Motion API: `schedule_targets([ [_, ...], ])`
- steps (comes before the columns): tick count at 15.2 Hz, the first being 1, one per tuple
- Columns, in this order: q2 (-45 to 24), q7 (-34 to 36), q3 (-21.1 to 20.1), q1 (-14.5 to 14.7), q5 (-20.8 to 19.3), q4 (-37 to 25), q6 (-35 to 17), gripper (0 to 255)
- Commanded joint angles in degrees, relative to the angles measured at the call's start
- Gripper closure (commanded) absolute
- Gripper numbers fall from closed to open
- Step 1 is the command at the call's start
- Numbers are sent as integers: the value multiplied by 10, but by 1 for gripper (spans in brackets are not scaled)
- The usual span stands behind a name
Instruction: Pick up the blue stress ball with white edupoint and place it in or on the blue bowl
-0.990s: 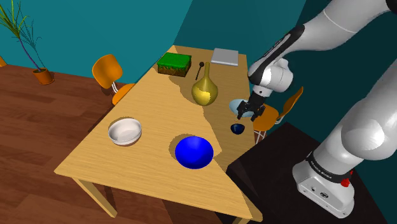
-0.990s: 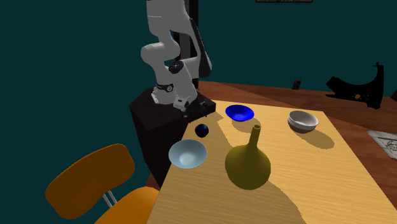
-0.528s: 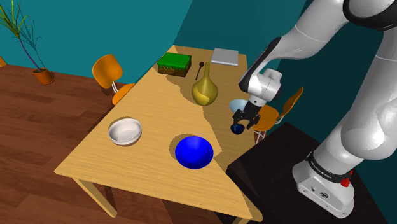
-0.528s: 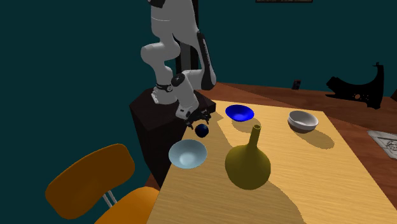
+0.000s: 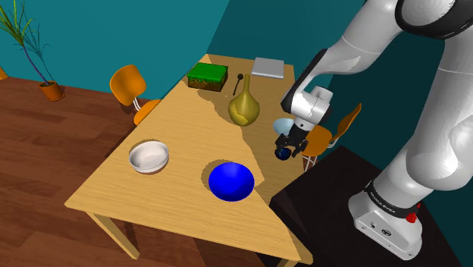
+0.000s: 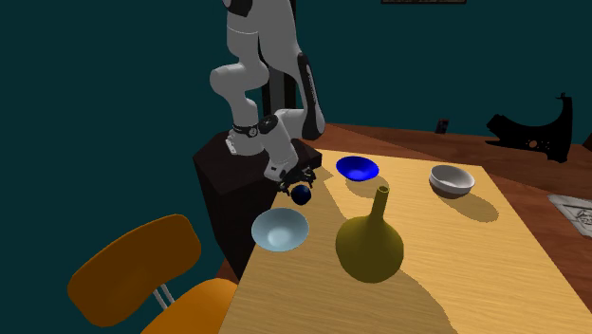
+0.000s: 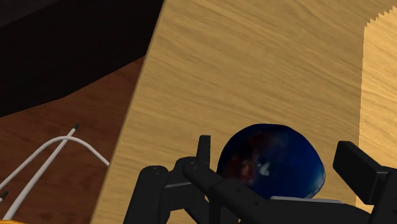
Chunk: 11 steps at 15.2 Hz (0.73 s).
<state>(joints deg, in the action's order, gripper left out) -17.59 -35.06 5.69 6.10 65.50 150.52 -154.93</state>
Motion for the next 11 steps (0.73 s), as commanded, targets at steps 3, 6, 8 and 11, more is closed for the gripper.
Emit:
schedule_targets([
  [3,0,0,0,0,0,0,0,255],
  [6,-1,0,0,0,1,0,0,255],
  [8,-1,-1,0,0,1,-1,0,255],
  [11,-1,0,0,0,1,0,0,255],
])
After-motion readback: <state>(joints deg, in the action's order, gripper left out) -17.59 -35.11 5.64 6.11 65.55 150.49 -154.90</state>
